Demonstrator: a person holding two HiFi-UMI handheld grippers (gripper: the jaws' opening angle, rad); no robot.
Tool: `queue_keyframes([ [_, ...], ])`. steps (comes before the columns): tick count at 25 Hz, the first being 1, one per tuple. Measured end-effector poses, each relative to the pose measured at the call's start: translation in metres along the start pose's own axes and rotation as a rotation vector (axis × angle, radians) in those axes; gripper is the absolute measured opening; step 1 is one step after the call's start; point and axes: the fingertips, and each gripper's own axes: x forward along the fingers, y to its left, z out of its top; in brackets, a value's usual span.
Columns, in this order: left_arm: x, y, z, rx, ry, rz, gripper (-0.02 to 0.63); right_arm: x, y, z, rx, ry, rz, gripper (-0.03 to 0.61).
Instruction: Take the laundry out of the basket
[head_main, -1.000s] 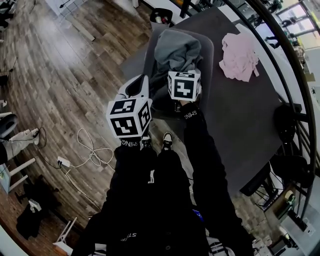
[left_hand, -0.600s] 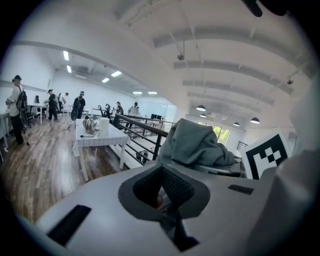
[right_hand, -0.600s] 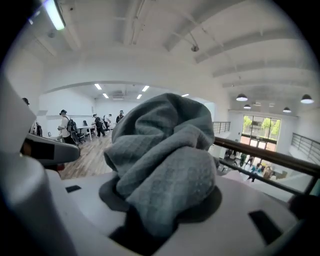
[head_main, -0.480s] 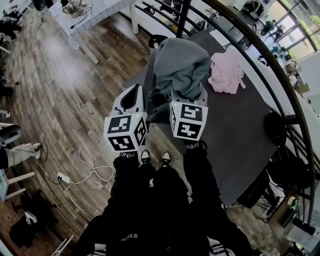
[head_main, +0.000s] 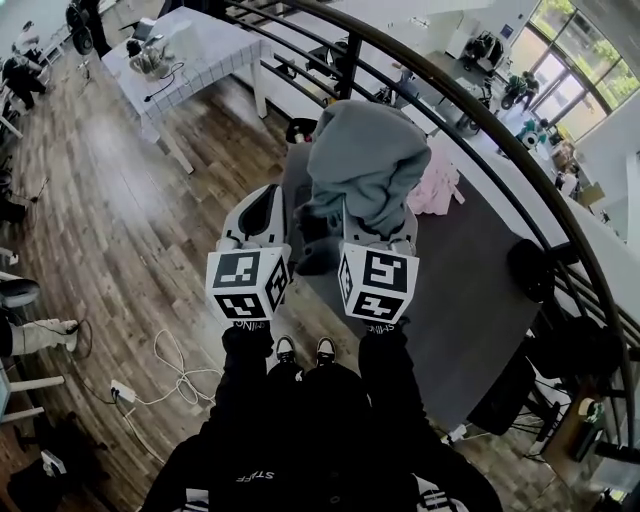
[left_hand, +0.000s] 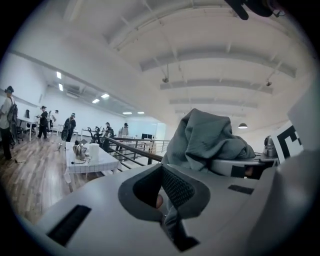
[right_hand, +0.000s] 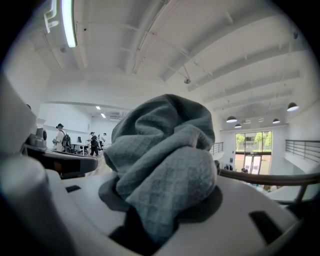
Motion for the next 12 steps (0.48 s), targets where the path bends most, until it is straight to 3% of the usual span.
queue_keyframes([
  [12, -0.031, -0.035, 0.079, 0.087, -0.150, -0.046, 0.000, -0.050, -0.011, 0.059, -0.035, -0.108, -0.028, 0.235],
])
